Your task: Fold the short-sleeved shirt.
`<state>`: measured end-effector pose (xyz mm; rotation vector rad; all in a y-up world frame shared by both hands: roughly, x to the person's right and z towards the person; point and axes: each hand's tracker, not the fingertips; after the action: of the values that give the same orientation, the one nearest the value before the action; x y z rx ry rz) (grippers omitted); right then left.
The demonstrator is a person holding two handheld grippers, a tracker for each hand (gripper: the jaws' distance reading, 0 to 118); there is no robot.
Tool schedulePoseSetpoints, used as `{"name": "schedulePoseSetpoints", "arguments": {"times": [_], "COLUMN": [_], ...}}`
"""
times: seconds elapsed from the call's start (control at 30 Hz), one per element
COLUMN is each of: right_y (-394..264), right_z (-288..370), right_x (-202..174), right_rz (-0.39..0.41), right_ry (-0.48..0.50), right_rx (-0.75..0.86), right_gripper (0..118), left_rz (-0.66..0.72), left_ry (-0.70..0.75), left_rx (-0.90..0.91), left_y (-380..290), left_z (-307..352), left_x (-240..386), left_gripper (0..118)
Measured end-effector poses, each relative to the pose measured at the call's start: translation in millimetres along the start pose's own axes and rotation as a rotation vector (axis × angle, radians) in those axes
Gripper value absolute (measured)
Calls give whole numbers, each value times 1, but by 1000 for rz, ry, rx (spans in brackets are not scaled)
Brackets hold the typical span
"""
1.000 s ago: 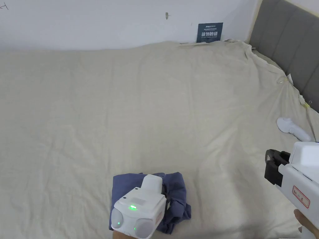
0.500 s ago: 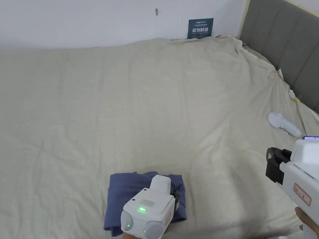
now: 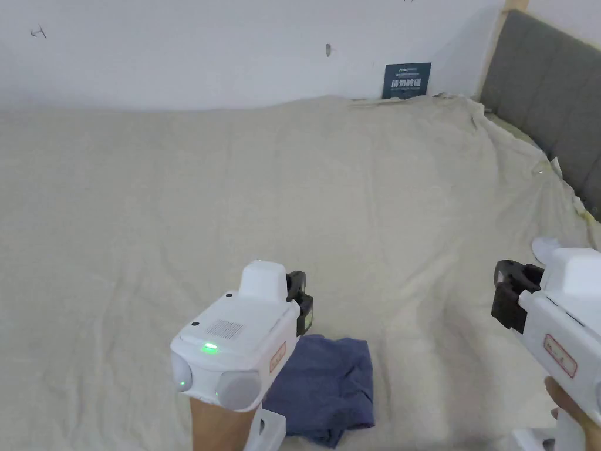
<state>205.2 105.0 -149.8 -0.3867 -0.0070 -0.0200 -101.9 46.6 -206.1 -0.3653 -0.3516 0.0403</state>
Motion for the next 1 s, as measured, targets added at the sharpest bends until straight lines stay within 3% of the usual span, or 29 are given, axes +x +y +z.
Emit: {"name": "schedulePoseSetpoints", "arguments": {"times": [0.57, 1.0], "right_y": [9, -7], "right_z": [6, -12], "right_x": [-69, -86], "right_rz": [54, 49], "right_ry": [39, 71], "right_rx": [215, 217], "right_gripper": [0, 0], "left_rz": [-29, 39], "left_ry": [368, 411], "left_rx": [220, 198], "left_y": [22, 8], "left_z": [78, 91], "left_x": [-92, -117], "left_gripper": [0, 0]}}
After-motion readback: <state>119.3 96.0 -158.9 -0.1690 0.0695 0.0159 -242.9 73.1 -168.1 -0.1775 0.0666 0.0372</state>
